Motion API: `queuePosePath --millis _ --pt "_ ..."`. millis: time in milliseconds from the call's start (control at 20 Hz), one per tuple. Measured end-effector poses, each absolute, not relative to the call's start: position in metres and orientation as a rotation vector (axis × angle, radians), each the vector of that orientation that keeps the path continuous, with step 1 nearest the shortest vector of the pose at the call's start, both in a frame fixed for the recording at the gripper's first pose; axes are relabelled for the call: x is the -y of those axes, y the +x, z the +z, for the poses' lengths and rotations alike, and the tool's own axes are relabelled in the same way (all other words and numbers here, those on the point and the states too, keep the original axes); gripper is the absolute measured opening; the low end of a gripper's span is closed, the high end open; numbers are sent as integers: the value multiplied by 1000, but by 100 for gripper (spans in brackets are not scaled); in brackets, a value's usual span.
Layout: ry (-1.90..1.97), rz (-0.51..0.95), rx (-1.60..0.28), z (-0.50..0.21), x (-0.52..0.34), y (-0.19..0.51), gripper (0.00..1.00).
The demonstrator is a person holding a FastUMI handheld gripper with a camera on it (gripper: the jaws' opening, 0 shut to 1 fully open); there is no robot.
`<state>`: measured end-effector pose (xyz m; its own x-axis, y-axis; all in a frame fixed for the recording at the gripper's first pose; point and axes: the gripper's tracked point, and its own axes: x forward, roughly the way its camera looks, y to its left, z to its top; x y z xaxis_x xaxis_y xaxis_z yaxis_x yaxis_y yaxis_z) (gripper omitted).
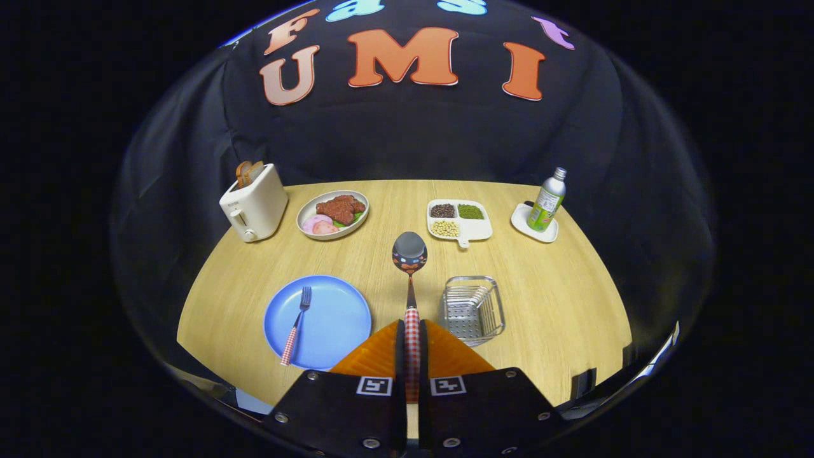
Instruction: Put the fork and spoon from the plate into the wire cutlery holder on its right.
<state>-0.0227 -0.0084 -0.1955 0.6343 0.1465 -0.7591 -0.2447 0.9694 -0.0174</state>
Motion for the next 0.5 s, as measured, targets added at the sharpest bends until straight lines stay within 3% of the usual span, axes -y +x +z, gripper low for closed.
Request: queuePosePath --millis 500 --pt "-201 206 -1098 -208 65 -40 8"
